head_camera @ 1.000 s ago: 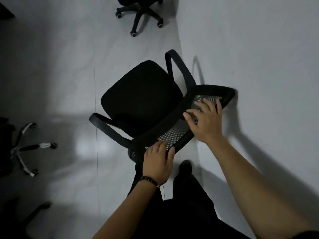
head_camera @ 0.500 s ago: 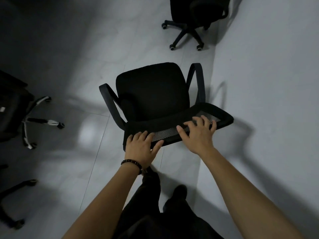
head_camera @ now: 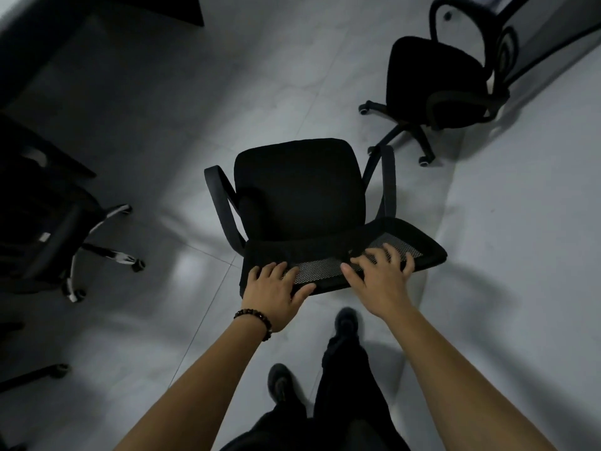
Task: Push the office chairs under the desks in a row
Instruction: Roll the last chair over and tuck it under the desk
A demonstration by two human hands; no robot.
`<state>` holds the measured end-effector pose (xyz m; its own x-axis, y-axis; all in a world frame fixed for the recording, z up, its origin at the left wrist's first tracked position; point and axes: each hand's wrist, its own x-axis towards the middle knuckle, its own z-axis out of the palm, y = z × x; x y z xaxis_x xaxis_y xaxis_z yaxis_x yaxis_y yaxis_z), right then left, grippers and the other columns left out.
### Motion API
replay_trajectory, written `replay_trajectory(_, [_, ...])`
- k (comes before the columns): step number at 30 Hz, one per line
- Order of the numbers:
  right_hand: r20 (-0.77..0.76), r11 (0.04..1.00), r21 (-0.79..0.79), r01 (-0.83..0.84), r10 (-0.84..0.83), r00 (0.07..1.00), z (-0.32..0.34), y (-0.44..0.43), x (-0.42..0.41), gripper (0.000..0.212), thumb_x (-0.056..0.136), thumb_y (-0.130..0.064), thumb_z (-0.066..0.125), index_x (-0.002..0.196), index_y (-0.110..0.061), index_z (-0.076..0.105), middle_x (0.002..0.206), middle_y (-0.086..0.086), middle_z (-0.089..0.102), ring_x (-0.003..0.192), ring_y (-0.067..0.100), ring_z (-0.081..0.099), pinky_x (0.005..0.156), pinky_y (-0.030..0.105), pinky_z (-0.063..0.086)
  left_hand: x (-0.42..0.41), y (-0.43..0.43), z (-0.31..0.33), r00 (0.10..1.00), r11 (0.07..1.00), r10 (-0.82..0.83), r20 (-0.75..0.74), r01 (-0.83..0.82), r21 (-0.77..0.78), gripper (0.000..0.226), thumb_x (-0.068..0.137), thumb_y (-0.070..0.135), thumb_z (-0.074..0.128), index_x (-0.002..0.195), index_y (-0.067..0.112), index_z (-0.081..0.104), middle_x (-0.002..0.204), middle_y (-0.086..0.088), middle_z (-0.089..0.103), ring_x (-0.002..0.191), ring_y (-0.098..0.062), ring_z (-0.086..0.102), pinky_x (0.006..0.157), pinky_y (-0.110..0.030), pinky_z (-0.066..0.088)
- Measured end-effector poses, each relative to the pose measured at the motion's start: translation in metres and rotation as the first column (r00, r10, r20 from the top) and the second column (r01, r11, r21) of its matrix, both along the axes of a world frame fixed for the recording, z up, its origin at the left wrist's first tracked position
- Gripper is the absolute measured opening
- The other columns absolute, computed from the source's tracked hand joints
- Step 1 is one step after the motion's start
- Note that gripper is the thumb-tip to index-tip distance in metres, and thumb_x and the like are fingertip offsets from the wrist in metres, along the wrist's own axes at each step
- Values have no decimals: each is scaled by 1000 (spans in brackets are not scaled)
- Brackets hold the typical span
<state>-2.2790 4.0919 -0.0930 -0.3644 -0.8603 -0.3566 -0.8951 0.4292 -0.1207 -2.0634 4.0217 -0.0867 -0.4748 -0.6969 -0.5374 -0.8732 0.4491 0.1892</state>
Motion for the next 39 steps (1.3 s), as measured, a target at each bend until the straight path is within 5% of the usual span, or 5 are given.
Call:
replay_trajectory(6, [-1,984,-79,-162,162,987,-5,-133,-51,76,86,-71,10,114,-30,67,138,3,52,141,29,24,112,57,0,-41,-97,-1,986,985,168,-15,-168,-37,74,87,72,5,146,33,28,155,3,30,144,-21,22,118,-45,11])
replay_trajectory(16, [90,842,92,-531,524,847,12,-416,-65,71,90,-74,14,130,-32,54,147,5,39,143,32,15,112,64,-1,-51,-280,19,845,844,534,-10,-534,-54,59,97,57,16,149,30,23,158,1,22,146,-20,13,119,-43,0])
replay_trajectory(39, [83,623,91,-777,773,629,9,-859,186,73,86,-79,18,134,-35,52,145,1,42,138,29,24,113,56,4,161,-641,4,598,582,800,-43,-792,-184,63,92,64,14,139,30,39,144,0,42,135,-23,31,116,-46,9])
